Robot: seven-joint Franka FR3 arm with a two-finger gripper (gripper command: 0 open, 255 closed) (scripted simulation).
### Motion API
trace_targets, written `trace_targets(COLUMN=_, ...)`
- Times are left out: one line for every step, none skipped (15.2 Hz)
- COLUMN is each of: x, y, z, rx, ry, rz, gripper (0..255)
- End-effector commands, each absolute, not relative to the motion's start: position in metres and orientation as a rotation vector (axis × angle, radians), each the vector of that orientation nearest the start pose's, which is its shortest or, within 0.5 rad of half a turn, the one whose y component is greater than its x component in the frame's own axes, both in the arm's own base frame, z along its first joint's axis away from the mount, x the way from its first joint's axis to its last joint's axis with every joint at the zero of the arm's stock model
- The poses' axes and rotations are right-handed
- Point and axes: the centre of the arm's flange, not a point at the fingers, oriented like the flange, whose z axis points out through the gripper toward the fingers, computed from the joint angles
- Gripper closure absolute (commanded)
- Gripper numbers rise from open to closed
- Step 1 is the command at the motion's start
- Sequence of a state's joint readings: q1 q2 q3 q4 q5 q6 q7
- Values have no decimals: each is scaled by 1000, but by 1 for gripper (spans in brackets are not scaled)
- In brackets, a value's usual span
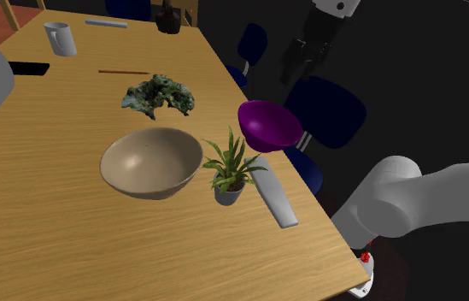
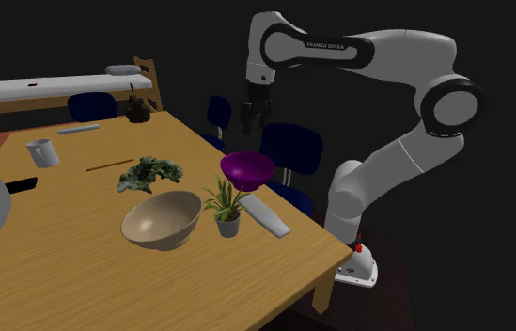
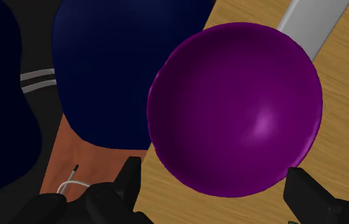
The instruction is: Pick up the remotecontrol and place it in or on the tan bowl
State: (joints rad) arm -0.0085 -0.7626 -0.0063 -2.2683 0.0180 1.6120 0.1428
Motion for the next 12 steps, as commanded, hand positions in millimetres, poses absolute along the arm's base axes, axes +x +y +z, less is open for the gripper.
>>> trace_targets(x=318, y=-4, z=629, rx=-3099, ry=242, rz=-163, gripper=0)
trace_targets(x=312, y=4, z=621, rx=-3098, ry=271, rz=-155, gripper=0)
trace_targets(x=306, y=13, z=612, rx=-3097, ry=300, rz=-148, gripper=0)
trace_targets(x=300, y=21, z=604, rx=-3095, ry=329, rz=-141, gripper=0)
trace_targets(x=294, y=29, z=596, rx=-3094, ry=359, rz=-133, gripper=0)
trace_targets(x=289, y=38, z=588, rx=-3092, ry=388, rz=-126, gripper=0)
trace_targets(x=283, y=46, z=580, rx=-3089, ry=417, rz=-119, gripper=0)
trace_targets(x=278, y=55, z=572, rx=-3087, ry=446, rz=-111, gripper=0)
trace_targets(x=273, y=64, z=564, rx=-3084, ry=475, rz=-104, gripper=0)
trace_targets(x=267, y=73, z=556, rx=-3081, ry=504, rz=-96, gripper=0)
trace_targets(x=262, y=82, z=549, rx=-3077, ry=533, rz=-89, gripper=0)
trace_targets(x=258, y=91, z=541, rx=-3073, ry=562, rz=-82, gripper=0)
